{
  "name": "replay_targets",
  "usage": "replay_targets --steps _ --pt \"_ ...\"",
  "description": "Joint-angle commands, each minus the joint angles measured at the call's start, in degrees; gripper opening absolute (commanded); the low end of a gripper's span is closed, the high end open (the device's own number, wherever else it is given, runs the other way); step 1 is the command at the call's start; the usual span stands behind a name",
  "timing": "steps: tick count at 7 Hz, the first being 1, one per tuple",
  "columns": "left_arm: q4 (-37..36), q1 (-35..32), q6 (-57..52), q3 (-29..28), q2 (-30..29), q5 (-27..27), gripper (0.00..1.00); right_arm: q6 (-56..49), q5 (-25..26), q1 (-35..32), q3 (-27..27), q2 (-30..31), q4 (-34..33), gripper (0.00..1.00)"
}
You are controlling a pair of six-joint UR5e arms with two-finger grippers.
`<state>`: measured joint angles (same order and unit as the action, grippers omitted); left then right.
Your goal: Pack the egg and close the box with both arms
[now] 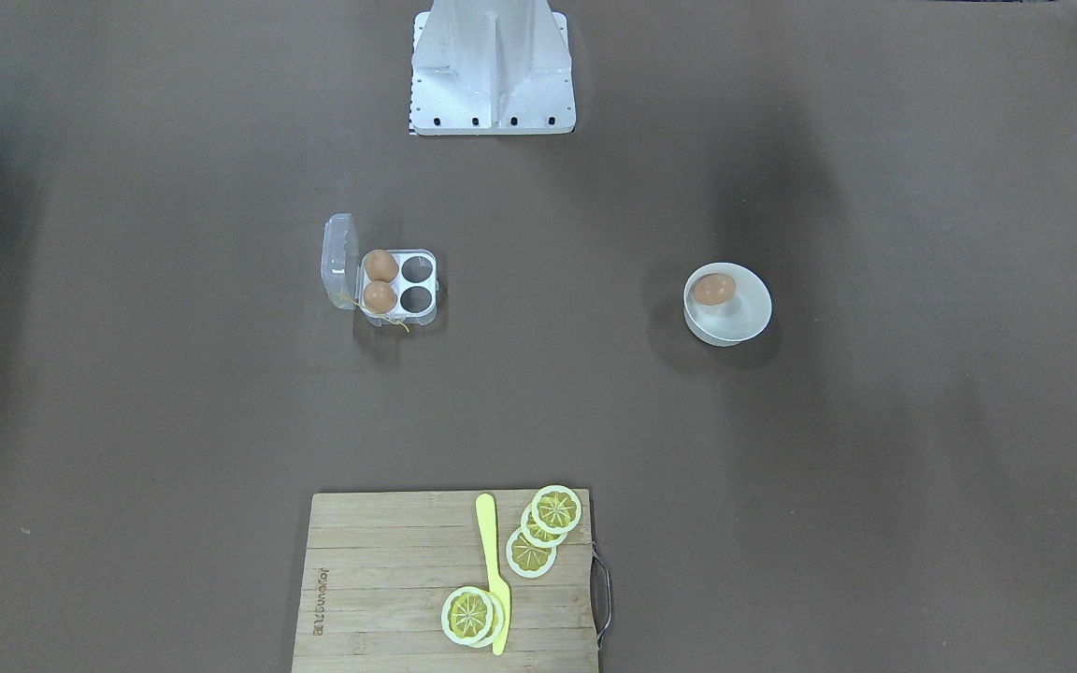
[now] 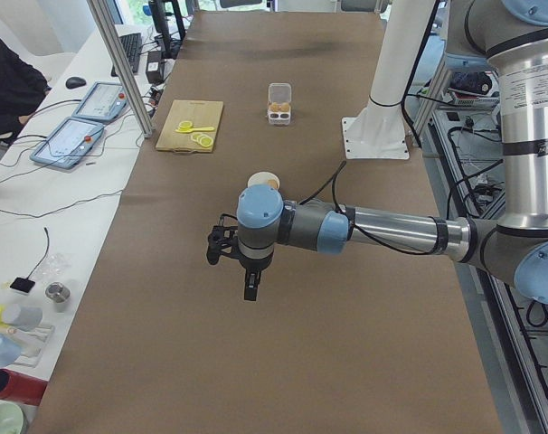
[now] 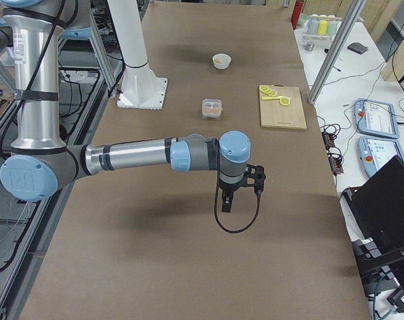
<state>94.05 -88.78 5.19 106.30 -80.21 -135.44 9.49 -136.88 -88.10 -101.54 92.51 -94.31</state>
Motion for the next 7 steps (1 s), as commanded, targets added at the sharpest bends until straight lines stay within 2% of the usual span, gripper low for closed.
replay_targets --steps 1,2,4,5,6,7 --pt "-0.01 0.01 0.00 0.04 -0.12 0.01 0.98 0.00 -0.40 -0.06 -0.06 0.04 0.00 1.00" --pt "0.08 0.01 0.09 1.70 -0.99 0.18 0.98 0.00 -0.49 -0.06 -0.06 -0.05 0.00 1.00" --pt "0.51 0.27 0.26 4.24 -8.08 6.47 0.98 0.00 -0.58 -0.15 -0.50 -0.05 0.00 1.00" --pt "0.87 0.80 0.78 3.48 -8.64 7.29 0.98 0.00 -1.28 -0.15 -0.59 -0.05 -0.09 1.00" --pt "-0.87 2.02 3.40 0.51 -12.82 6.78 0.98 0.09 -1.46 -0.15 -0.41 -0.13 0.00 1.00" --pt "-5.76 4.99 4.04 1.79 -15.48 7.30 0.98 0.09 -1.28 -0.15 0.11 -0.40 -0.09 1.00"
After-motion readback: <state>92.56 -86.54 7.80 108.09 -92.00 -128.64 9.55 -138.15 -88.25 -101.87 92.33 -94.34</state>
